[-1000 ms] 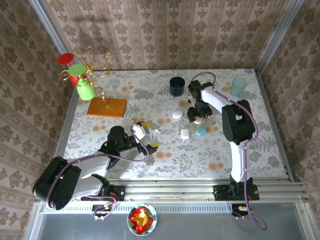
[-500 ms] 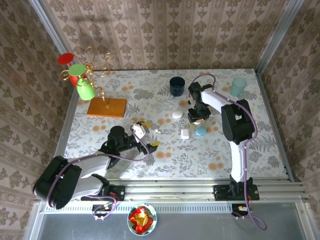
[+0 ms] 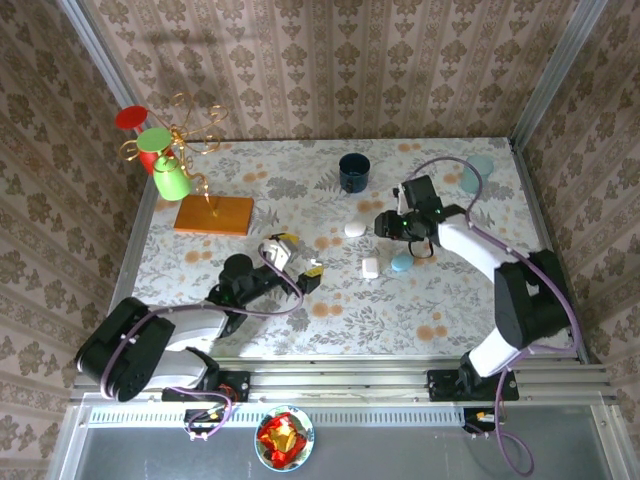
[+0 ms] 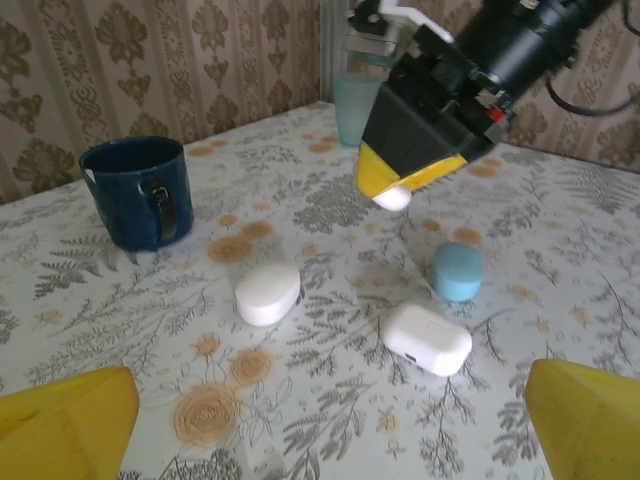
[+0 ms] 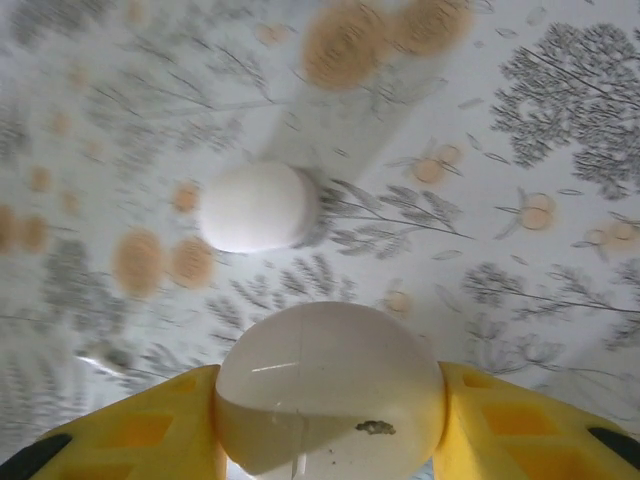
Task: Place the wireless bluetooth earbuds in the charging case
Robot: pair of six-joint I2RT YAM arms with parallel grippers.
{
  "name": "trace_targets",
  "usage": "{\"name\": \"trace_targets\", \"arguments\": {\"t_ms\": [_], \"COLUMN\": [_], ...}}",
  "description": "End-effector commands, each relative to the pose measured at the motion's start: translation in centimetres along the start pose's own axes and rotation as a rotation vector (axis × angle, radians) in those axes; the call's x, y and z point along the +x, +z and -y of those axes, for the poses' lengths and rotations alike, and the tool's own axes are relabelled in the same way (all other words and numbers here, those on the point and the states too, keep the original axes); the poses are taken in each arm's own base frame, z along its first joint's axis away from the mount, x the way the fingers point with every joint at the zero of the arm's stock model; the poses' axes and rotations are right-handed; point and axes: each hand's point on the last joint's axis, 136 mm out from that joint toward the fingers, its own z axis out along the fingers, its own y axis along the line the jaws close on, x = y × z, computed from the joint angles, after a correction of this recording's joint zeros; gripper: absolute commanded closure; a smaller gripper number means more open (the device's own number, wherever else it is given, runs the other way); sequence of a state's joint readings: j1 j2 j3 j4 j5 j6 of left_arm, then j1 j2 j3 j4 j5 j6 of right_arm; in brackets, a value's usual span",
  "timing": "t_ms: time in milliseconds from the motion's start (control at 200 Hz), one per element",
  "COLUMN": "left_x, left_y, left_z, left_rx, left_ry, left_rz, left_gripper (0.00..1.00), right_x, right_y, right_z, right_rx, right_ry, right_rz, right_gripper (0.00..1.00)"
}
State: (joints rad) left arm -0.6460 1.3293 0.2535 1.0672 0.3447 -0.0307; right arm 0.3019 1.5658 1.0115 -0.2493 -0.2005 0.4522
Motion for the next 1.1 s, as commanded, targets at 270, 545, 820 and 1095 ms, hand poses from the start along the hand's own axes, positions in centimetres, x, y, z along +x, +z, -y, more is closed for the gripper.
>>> {"name": "trace_targets", "arguments": {"t_ms": [270,545,820,1095], "left_x": [-4.6,-7.3,-9.3,-9.5], "left_y": [3.1,5.8,8.0,9.3], "left_z": [1.6,1.8,3.4,4.0], "left_rx": [0.020,-0.004,0.087,0.116], "left_ry": [0.045,0.050,0.059,0.047], "left_rz": [0.172,0.233,0.279,0.282], "left_gripper": [0.00,0.00,0.24,0.48], "right_x": [-3.5,-2.6,-1.8,-1.0], "right_y": [-6.9,-9.3,-10.6,-10.9], "right_z": [-6.7,-9.9,-12.3,-13.7], "right_rx": [-0.410,-0.567,-0.698,-0.749], "right_ry": [0.277,0.313,0.336,0.300], "right_rz": [0.315,0.359,0.345,0.313], "right_gripper": [0.57,0.58,0.59,0.59]}}
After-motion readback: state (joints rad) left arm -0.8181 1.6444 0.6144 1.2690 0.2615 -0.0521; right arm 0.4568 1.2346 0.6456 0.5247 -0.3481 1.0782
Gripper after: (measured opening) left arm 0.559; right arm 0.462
